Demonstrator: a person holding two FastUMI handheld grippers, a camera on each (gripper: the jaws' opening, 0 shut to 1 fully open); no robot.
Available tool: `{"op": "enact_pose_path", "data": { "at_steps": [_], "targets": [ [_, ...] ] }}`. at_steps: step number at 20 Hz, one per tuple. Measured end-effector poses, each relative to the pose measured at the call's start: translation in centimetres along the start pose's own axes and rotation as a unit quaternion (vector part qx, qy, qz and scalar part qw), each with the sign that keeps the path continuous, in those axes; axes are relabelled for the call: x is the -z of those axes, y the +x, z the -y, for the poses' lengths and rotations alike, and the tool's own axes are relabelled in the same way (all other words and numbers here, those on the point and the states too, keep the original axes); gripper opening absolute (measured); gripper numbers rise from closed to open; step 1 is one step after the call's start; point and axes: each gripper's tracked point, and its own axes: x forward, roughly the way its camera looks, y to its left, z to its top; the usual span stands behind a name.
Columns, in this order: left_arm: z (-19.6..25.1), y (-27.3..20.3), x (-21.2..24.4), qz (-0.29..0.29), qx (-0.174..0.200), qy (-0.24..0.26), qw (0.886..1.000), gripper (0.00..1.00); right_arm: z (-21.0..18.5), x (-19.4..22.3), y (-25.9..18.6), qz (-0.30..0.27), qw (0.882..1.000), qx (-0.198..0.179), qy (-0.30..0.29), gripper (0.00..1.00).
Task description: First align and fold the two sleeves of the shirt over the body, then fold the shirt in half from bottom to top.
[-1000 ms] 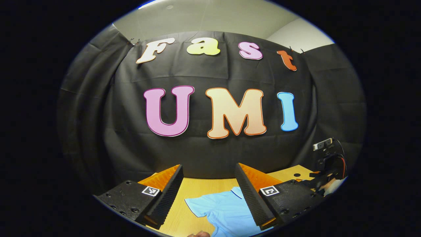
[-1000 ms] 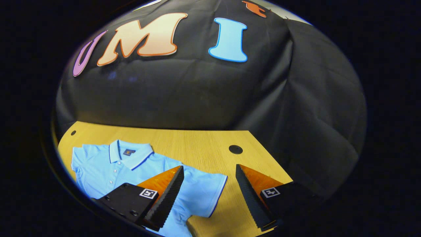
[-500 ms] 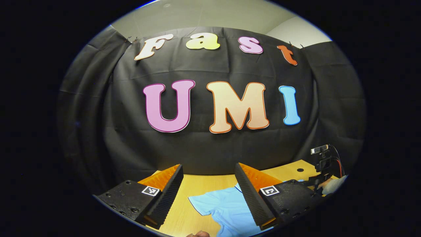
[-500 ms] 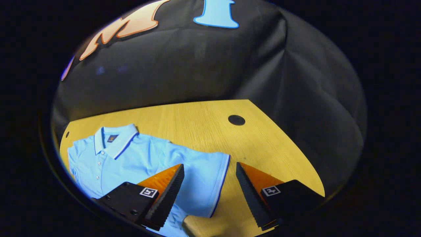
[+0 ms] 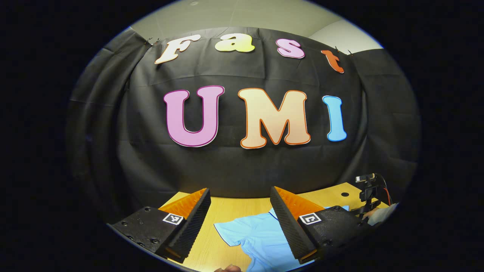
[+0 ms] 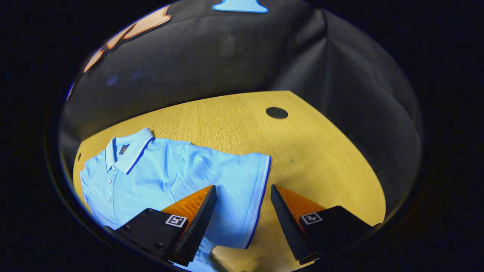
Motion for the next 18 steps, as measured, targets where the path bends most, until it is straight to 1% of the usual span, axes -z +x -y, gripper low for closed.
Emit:
{"op": "enact_pose_path", "data": {
  "at_steps": [1,3,4,5,6,8,9,11,12,13,16,18],
  "targets": [
    [0.0,0.1,0.1,-0.003,0.000,-0.002,1.000,0.95,0.0,0.0,-0.2,0.000,1.000,-0.003,-0.002,0.87],
    [-0.1,0.1,0.5,-0.006,-0.001,-0.006,1.000,0.95,-0.9,0.0,-0.2,0.006,1.000,-0.020,-0.006,0.56],
    [-0.2,0.0,0.5,-0.007,-0.002,-0.007,1.000,0.95,-1.4,0.0,-0.2,0.007,1.000,-0.024,-0.005,0.34],
    [-0.2,0.0,0.6,-0.009,-0.002,-0.008,1.000,0.95,-1.5,-0.3,-0.2,0.012,1.000,-0.021,-0.006,0.12],
    [-0.3,0.0,0.7,-0.010,-0.003,-0.009,1.000,0.95,-1.8,-0.2,-0.4,0.009,1.000,-0.029,0.001,0.05],
    [-0.3,0.0,0.7,-0.011,-0.003,-0.011,1.000,0.95,-3.1,-0.1,-0.7,-0.006,0.998,-0.058,0.027,0.05],
    [-0.3,0.0,0.7,-0.011,-0.003,-0.011,1.000,0.95,-3.5,-0.3,-0.9,-0.007,0.997,-0.064,0.033,0.05],
    [-0.4,0.0,0.7,-0.009,-0.003,-0.012,1.000,0.95,-4.7,-1.5,-1.6,0.010,0.995,-0.084,0.045,0.05],
    [-0.5,0.0,0.8,-0.010,-0.004,-0.013,1.000,0.95,-5.9,-2.2,-2.3,0.020,0.993,-0.101,0.052,0.02],
    [-0.5,0.0,0.9,-0.012,-0.004,-0.014,1.000,0.95,-7.0,-2.8,-3.0,0.025,0.991,-0.116,0.064,0.05],
    [-0.6,0.0,1.3,-0.019,-0.006,-0.019,1.000,0.95,-10.5,-3.3,-4.3,0.026,0.981,-0.162,0.102,0.04],
    [-0.8,-0.1,1.6,-0.021,-0.007,-0.019,1.000,0.95,-12.8,-3.1,-4.8,0.023,0.976,-0.186,0.109,0.04]
  ]
}}
